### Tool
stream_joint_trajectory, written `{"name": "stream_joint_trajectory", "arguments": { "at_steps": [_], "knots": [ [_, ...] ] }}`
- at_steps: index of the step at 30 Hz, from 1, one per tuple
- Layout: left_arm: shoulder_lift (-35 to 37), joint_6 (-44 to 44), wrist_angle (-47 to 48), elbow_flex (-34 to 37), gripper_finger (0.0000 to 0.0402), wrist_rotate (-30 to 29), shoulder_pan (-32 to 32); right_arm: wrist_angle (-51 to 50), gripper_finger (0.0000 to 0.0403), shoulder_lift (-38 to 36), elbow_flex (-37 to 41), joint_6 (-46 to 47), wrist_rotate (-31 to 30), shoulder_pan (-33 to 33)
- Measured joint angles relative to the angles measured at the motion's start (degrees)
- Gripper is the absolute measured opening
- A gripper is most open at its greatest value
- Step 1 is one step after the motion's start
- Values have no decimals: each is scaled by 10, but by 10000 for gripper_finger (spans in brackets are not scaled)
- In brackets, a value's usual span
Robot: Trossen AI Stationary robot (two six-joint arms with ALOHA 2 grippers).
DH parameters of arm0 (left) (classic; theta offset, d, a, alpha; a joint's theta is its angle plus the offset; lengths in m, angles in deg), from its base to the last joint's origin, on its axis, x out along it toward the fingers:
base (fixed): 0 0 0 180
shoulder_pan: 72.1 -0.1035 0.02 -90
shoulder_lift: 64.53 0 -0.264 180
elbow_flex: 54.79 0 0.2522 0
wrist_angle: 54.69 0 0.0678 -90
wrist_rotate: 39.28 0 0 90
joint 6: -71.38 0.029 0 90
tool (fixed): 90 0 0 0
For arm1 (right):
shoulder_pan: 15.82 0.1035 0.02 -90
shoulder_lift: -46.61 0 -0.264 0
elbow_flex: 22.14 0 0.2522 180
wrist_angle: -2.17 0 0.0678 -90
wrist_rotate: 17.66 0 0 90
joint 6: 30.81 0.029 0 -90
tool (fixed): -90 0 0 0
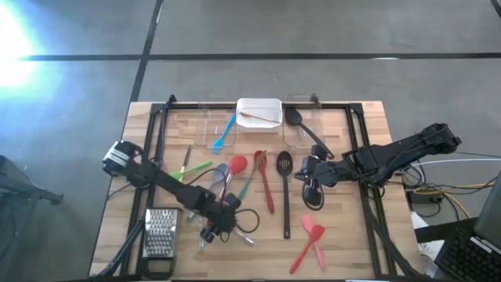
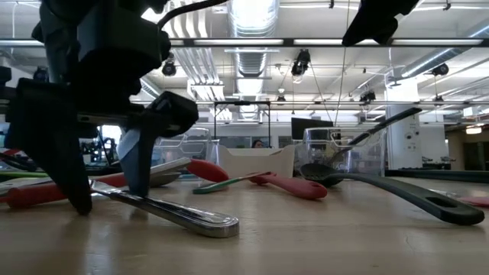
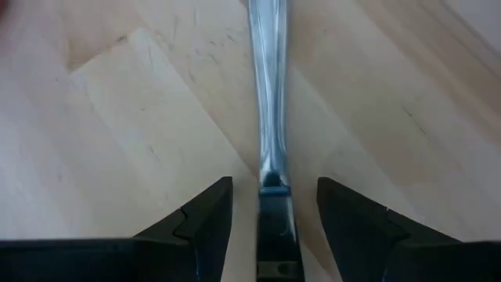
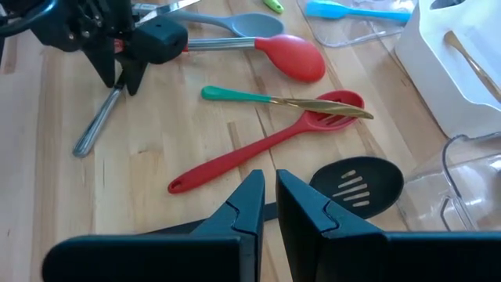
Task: Pick & Place Kitchen Items
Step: Put the silver knife into the white bin
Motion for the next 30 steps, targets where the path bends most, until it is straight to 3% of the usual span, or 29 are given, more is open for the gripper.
{"name": "stream_joint_trajectory", "arguments": {
  "at_steps": [4,10,22,30],
  "knots": [
    [-8,1,-21,-2,160,0,-2,0,31,0,0,0,0,0],
    [2,2,-15,0,48,-2,-3,0,31,0,1,0,0,0],
    [77,20,89,-59,50,-46,-11,-1,31,0,1,0,0,0],
    [182,87,99,-69,50,-162,-38,0,31,0,1,-2,0,0]
  ]
}}
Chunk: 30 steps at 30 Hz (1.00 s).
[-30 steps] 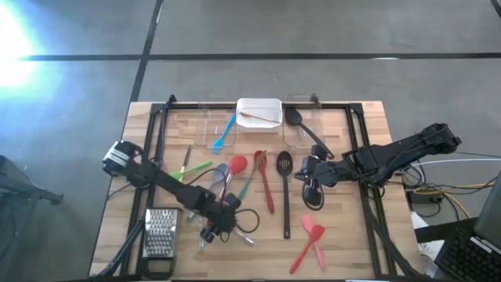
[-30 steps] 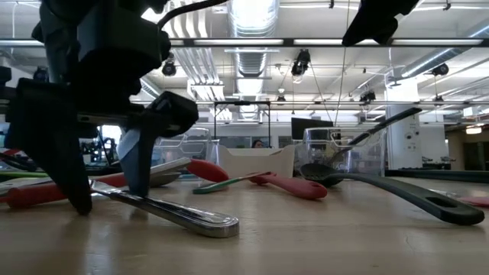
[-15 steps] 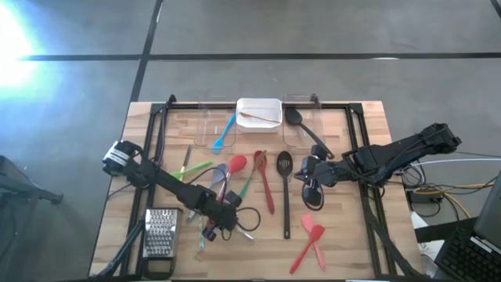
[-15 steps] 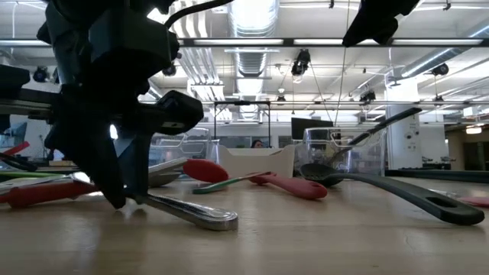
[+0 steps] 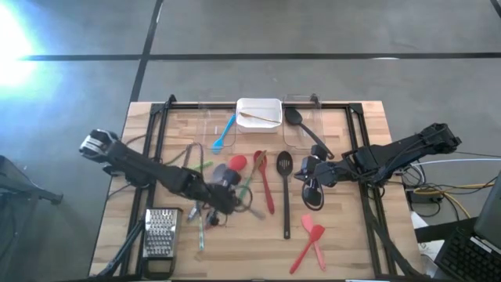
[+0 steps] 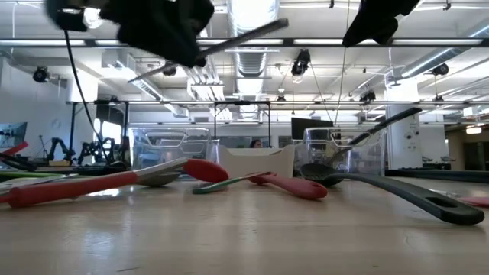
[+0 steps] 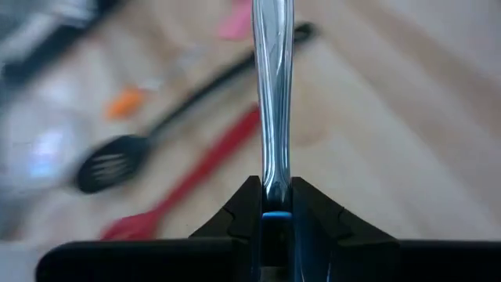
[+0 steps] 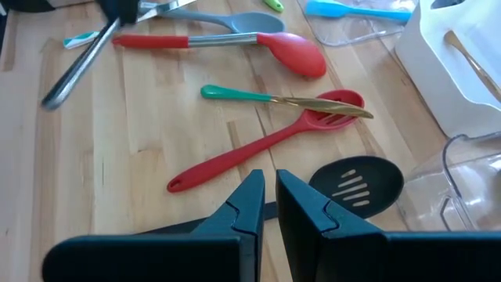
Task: Pick & Place Kitchen Items
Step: Put the silver knife into the white bin
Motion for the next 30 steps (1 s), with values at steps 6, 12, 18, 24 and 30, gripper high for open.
{"name": "stream_joint_trajectory", "arguments": {
  "at_steps": [6,12,18,24,30],
  "knots": [
    [54,71,-28,0,50,-32,-62,3,31,0,0,-2,-10,0],
    [54,156,-93,0,50,31,-177,-3,31,0,1,-2,-73,0],
    [21,170,-193,0,50,182,-330,-51,31,-12,2,38,-159,0],
    [-55,135,-266,-34,50,269,-441,-96,20,-52,4,69,-279,0],
    [-168,133,-265,-116,50,313,-489,-106,9,-93,12,50,-349,0]
  ]
}}
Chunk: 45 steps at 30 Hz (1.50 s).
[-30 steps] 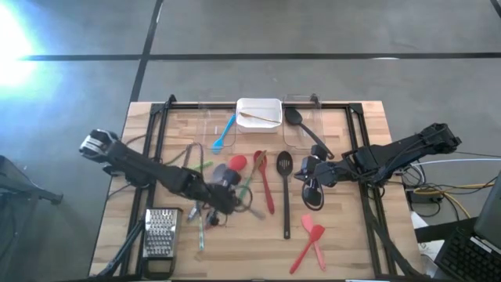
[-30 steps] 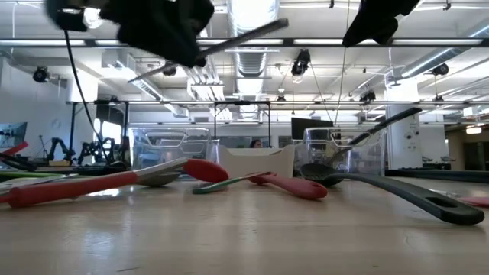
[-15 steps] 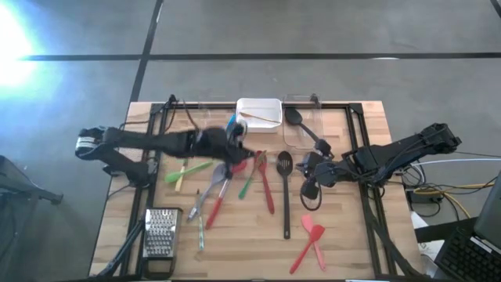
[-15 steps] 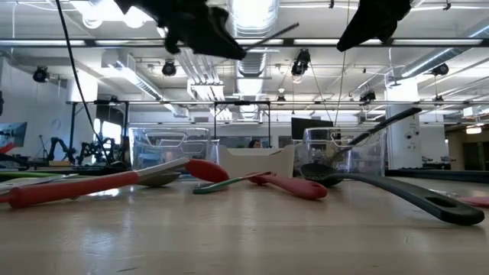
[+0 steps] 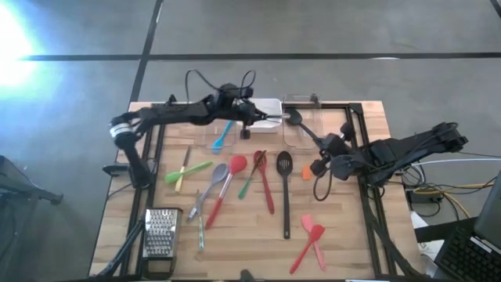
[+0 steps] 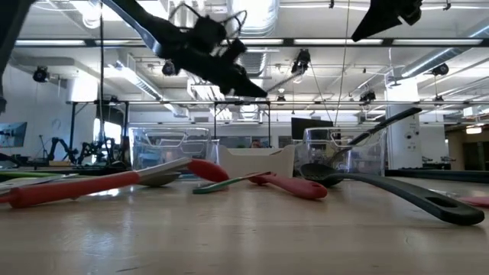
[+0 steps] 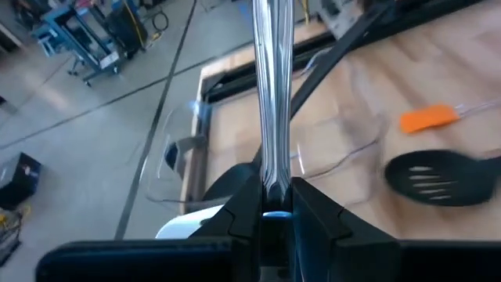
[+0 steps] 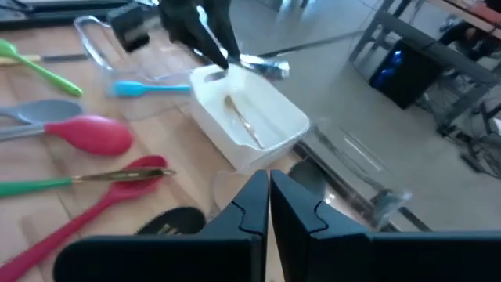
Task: Pick & Place Kitchen Items
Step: Put the silver knife into the white bin
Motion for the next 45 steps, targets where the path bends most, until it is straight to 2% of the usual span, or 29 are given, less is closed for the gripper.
{"name": "stream_joint_trajectory", "arguments": {
  "at_steps": [5,12,20,31,45],
  "knots": [
    [-72,-19,-6,-62,50,56,-32,-3,8,-26,3,0,-2,0],
    [-135,-36,-37,-82,50,71,-71,-4,8,-47,29,1,-2,0],
    [-169,-28,-38,-83,50,132,-116,-1,8,-59,48,9,-3,0],
    [-210,-13,-42,-88,50,152,-126,1,8,-59,48,10,-10,0],
    [-218,-22,-21,-88,50,157,-127,2,8,-59,48,10,-12,0]
  ]
}}
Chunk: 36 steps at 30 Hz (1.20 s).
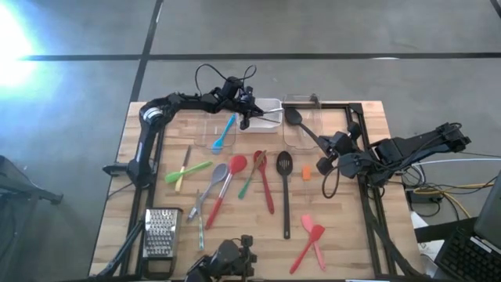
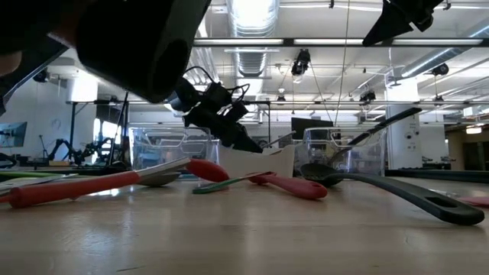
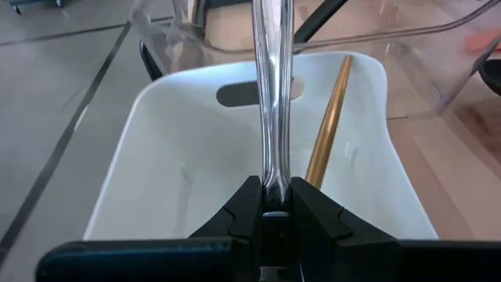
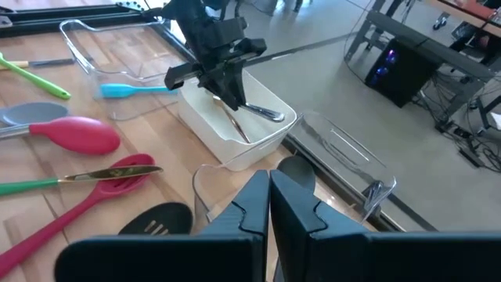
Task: Pick & Place Kitchen Items
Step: Put the silver knife into the white bin, then put the green spatula into the left transparent bin
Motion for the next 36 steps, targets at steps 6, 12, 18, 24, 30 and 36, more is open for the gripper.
{"name": "stream_joint_trajectory", "arguments": {
  "at_steps": [6,12,18,24,30,36],
  "knots": [
    [-7,-10,1,-1,50,2,0,0,8,0,0,0,0,0],
    [-7,-9,2,-1,90,-1,0,1,8,0,0,0,0,0],
    [-7,-9,1,-1,128,-2,0,1,8,0,0,0,0,0],
    [-4,-27,5,-5,131,-6,0,1,8,0,0,0,0,0],
    [34,-79,3,-22,130,-6,5,1,8,0,0,0,0,0],
    [101,-76,81,-31,130,-6,26,4,8,1,0,2,1,0]
  ]
}}
